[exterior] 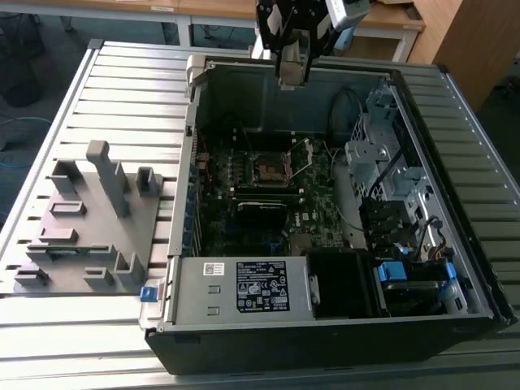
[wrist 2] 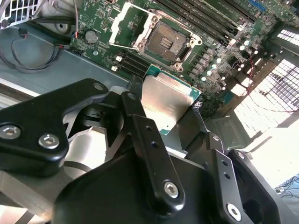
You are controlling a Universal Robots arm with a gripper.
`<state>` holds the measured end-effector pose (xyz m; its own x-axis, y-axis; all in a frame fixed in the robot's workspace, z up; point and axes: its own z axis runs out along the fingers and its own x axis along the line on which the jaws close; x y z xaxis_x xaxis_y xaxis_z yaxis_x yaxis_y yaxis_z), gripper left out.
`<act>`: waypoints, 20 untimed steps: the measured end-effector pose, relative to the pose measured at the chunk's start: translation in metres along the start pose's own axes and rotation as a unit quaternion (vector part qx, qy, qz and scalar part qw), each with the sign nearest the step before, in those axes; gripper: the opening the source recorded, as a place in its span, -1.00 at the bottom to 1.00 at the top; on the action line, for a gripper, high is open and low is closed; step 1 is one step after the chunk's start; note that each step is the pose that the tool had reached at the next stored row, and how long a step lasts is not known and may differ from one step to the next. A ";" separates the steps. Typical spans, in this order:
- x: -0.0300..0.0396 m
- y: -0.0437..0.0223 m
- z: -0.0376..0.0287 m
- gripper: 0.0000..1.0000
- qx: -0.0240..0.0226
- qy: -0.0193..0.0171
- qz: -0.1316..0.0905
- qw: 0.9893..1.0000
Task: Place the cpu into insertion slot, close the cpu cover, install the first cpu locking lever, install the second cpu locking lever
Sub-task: 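Place the cpu into insertion slot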
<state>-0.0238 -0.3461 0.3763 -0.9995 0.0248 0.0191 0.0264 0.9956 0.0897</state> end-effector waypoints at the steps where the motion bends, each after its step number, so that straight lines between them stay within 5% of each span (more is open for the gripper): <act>1: 0.0000 -0.0001 0.0004 0.08 0.000 0.000 0.000 1.000; 20: 0.0000 -0.0009 0.0093 0.08 0.000 0.000 0.000 1.000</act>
<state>-0.0240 -0.3462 0.3670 -0.9995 0.0247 0.0192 0.0264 0.9956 0.0895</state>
